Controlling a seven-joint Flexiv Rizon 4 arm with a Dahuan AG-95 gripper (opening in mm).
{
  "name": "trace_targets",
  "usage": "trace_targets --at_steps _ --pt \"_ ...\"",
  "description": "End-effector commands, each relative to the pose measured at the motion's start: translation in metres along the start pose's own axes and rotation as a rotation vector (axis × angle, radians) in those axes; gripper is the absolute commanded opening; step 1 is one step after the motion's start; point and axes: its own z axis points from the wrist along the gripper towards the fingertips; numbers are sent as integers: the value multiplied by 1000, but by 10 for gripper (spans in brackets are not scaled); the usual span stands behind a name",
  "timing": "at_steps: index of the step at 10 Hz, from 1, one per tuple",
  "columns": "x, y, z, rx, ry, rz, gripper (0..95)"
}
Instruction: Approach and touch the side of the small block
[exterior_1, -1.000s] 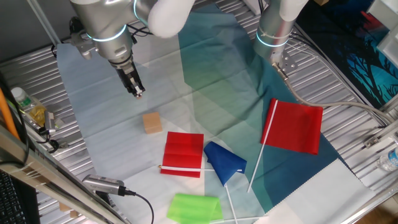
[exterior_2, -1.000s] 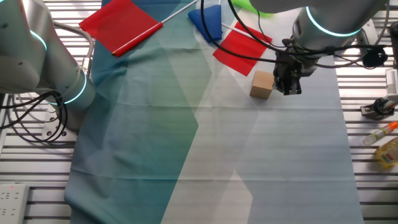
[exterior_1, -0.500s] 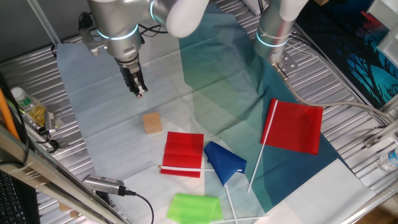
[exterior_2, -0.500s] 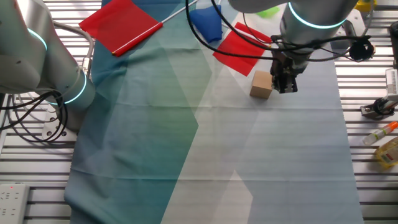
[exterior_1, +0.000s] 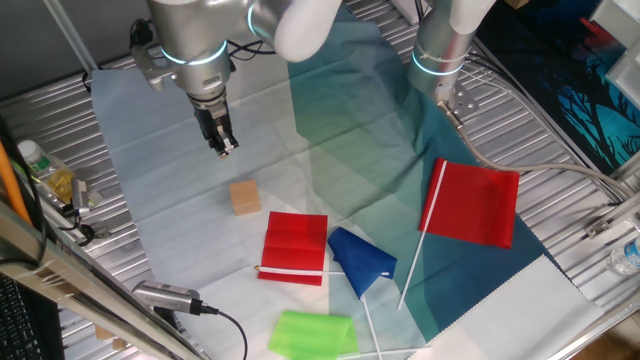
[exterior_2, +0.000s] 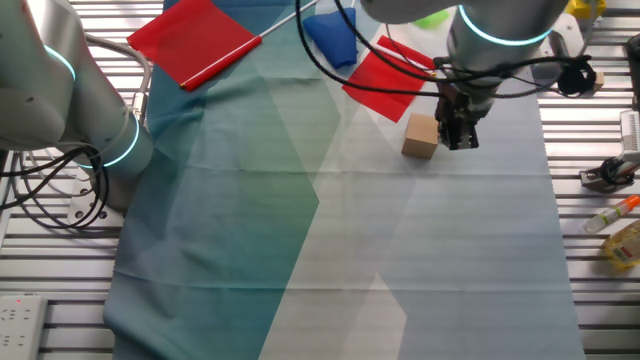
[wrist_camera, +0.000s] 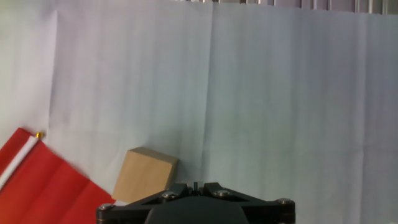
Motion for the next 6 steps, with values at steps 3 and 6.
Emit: trace_targets --at_steps 3,6 --pt "-3 -1 1 -17 37 -27 0" --pt "-3 -1 1 -15 95 -9 0"
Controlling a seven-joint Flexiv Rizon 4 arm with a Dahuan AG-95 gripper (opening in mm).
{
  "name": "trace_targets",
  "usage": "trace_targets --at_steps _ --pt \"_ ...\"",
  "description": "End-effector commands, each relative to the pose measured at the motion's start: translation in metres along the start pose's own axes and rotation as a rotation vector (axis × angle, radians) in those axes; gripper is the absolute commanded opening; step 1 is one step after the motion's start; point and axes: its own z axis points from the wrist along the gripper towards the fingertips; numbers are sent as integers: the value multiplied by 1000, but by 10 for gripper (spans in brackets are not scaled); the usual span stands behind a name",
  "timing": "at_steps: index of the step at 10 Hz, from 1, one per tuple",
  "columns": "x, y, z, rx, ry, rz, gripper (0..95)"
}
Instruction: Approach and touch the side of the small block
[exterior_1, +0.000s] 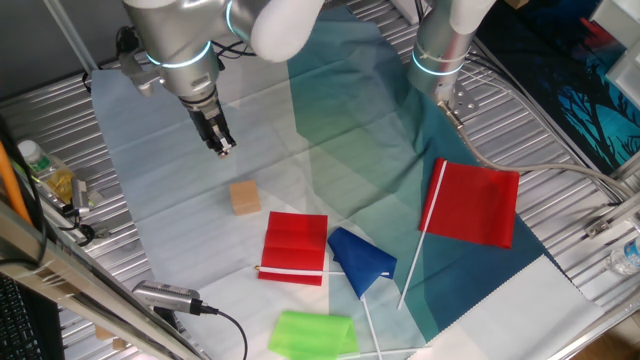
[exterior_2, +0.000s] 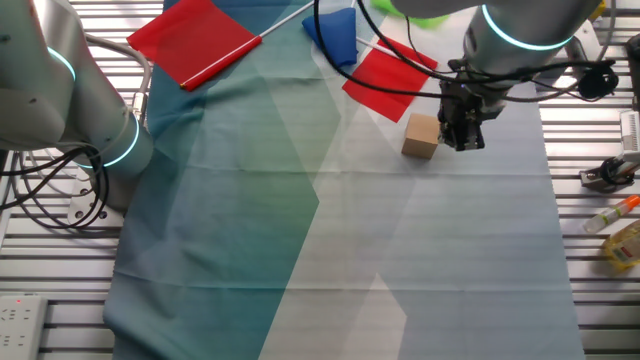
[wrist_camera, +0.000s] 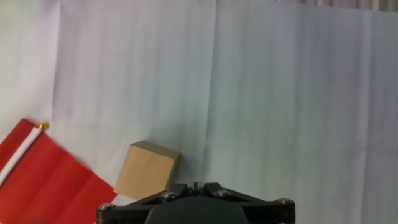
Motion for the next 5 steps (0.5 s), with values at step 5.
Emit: trace_targets --at_steps 5 --pt "-1 -1 0 -28 12 33 0"
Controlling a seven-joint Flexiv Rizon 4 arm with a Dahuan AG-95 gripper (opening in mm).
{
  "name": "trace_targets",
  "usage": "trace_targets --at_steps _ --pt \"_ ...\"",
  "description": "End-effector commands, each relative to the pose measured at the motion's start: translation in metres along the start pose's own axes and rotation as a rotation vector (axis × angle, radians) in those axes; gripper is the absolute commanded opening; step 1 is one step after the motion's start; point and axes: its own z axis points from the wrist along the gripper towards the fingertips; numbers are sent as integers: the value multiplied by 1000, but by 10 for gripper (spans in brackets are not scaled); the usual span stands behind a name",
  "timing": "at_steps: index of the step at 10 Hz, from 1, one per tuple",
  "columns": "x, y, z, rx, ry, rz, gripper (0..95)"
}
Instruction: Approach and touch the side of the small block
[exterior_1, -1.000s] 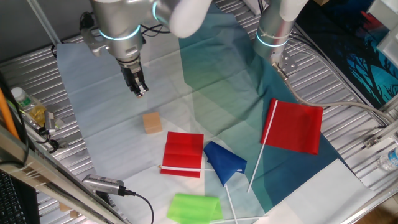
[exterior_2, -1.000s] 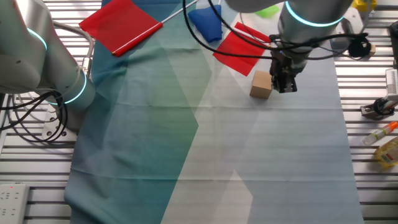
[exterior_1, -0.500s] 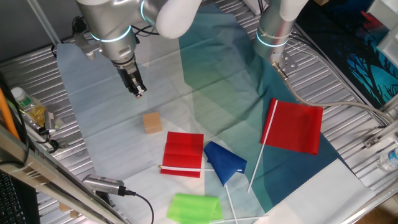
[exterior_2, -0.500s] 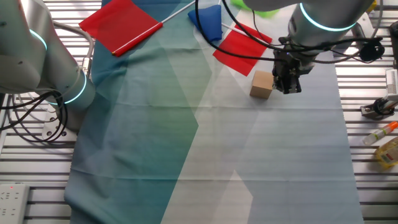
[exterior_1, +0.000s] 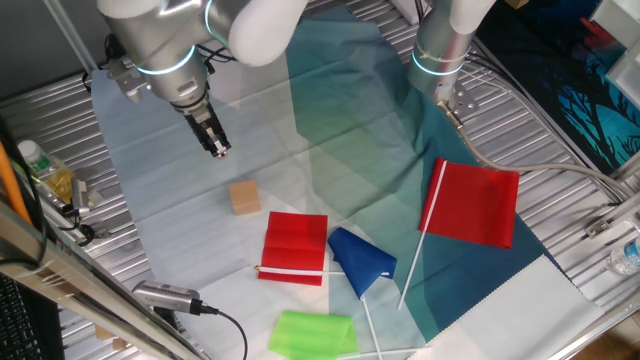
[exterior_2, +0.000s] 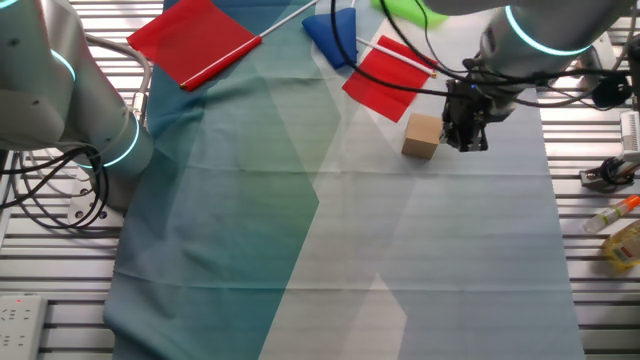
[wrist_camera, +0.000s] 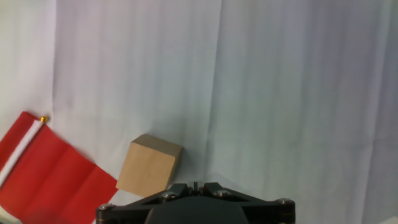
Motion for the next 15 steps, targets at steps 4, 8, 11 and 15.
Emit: trace_targets --at_steps 4,8,11,15 --pt "-3 -1 2 -10 15 -1 0" --pt "-8 -10 29 -28 24 -13 0" --pt "-8 -9 52 -34 20 -15 0" --pt "-5 -5 74 -41 12 -19 0"
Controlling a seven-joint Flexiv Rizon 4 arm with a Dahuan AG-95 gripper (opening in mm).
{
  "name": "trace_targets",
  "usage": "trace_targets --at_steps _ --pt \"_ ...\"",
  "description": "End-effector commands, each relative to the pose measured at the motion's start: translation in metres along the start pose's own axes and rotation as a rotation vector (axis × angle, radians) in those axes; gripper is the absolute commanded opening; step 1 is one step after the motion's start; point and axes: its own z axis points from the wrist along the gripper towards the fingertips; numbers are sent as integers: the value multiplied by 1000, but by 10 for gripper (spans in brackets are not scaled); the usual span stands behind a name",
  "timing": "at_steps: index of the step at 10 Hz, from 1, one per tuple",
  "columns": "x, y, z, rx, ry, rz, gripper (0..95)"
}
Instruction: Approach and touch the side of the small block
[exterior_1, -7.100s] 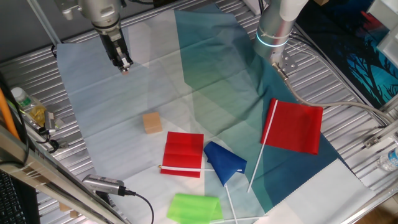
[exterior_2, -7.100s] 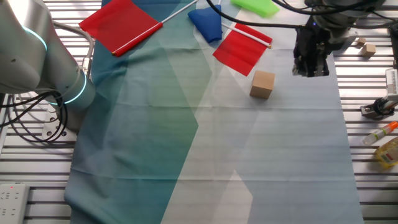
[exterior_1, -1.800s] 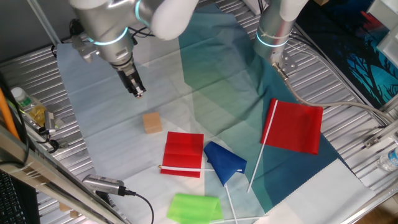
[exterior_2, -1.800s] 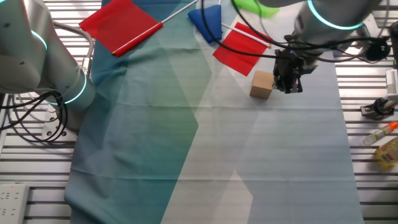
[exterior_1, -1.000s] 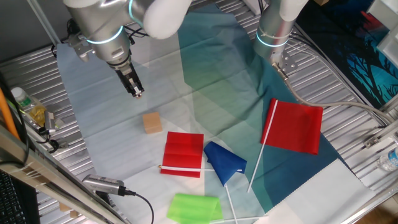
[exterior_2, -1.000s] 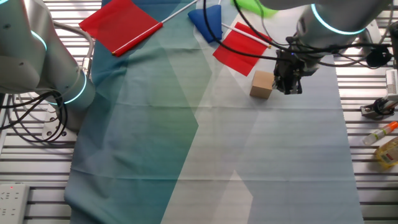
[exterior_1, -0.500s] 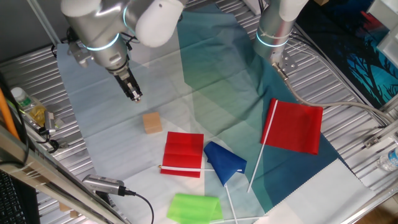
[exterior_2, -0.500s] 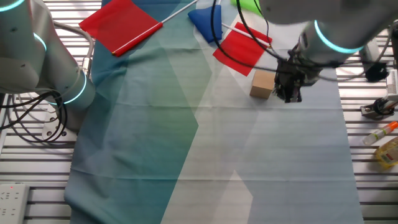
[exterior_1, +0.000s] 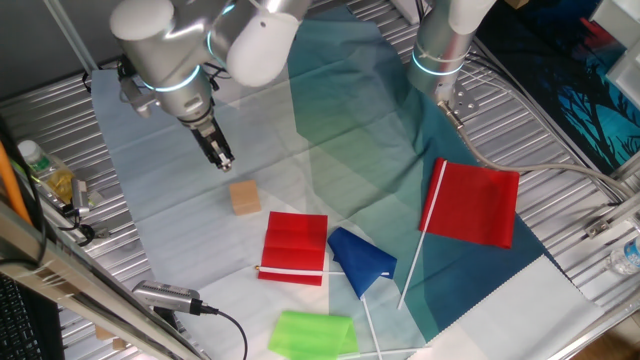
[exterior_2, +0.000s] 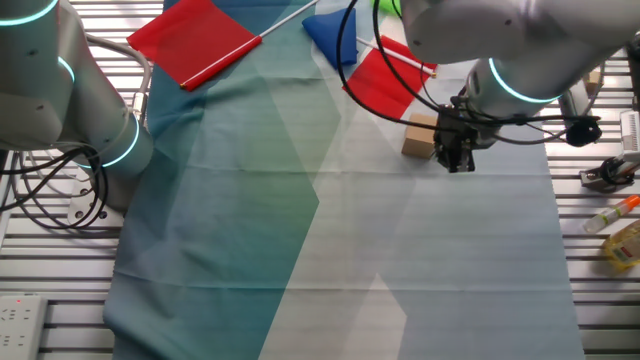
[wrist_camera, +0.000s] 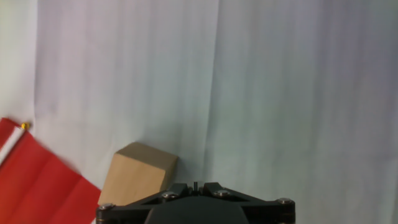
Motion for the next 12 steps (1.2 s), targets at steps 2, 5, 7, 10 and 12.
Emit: trace_targets --at_steps 2,5,7,10,12 --pt "5 2 13 -2 -10 -1 0" --pt "3 6 20 -8 -13 7 0" --pt "0 10 22 -11 -16 15 0" --pt "-2 20 23 -11 -17 34 0" --pt "-3 24 24 -9 -18 40 0"
